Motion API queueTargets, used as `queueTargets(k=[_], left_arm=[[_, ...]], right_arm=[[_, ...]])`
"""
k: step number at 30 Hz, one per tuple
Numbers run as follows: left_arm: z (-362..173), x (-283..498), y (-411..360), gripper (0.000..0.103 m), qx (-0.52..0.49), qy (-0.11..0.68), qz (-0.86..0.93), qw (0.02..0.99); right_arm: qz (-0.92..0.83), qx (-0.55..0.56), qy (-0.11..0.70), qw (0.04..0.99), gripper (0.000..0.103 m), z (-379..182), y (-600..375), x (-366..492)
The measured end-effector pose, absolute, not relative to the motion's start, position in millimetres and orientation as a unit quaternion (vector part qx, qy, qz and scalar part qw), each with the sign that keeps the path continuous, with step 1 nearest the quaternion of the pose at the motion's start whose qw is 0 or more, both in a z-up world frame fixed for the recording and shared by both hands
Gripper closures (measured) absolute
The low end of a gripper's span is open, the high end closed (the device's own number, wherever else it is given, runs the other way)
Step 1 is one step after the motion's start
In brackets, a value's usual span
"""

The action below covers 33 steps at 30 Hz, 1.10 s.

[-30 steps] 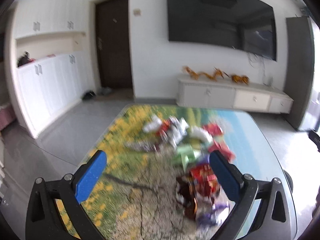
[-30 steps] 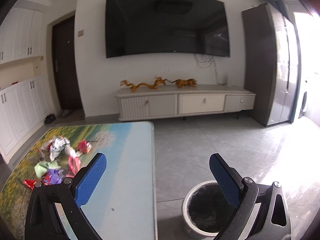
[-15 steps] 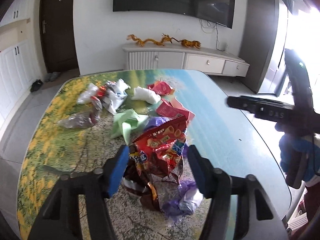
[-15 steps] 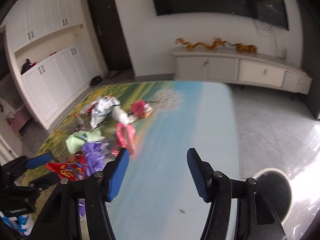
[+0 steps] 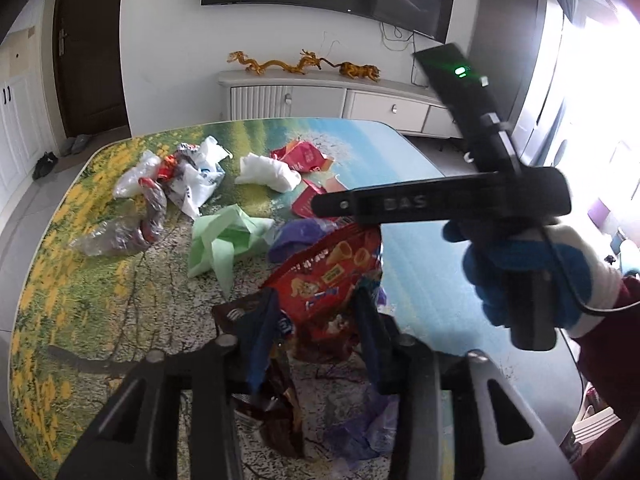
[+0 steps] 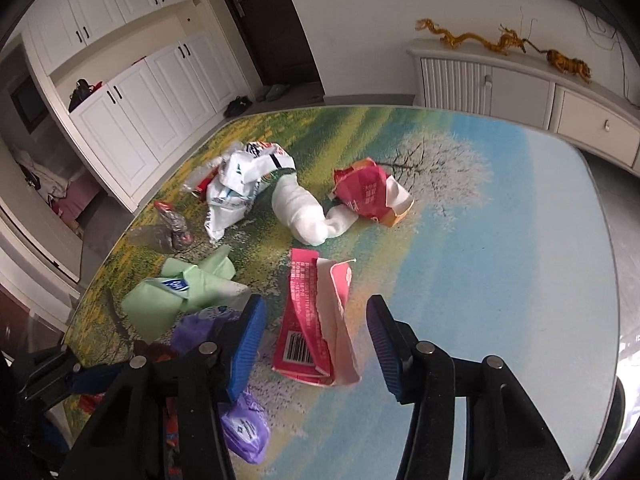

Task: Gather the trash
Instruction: 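Grasp the red snack bag with the left tool while the right tool grasps the pink wrapper, then carry both items to the white bin and open both tools to drop them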

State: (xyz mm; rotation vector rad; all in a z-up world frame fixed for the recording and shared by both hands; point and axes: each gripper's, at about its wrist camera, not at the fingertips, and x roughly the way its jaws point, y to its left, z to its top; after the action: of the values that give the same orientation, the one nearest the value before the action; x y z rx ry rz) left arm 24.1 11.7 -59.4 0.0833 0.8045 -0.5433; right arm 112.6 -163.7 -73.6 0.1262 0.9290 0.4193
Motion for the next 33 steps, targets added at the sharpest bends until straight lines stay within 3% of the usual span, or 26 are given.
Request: queueTargets(k=[4, 6, 21, 33], left_arm=[[-60, 25, 12, 0.089, 0.027, 0.388, -0.272, 0.88], [-57, 24, 12, 0.092, 0.021, 0.384, -0.275, 0.881], [3, 6, -1, 0.094, 0.012, 0.335, -0.282, 0.899], [13, 21, -186, 0.094, 0.055, 0.358, -0.413, 0.836]], right_arm=[[0.205, 0.061, 0.444, 0.87, 0.084, -79, -162, 115], [0.205, 0.062, 0.44, 0.872, 0.091, -80, -163, 114], [0.158, 0.134, 0.347, 0.915, 0.093, -25, -241, 55], [-0.046, 0.202, 0.335, 0.919, 0.093, -42, -434, -32]])
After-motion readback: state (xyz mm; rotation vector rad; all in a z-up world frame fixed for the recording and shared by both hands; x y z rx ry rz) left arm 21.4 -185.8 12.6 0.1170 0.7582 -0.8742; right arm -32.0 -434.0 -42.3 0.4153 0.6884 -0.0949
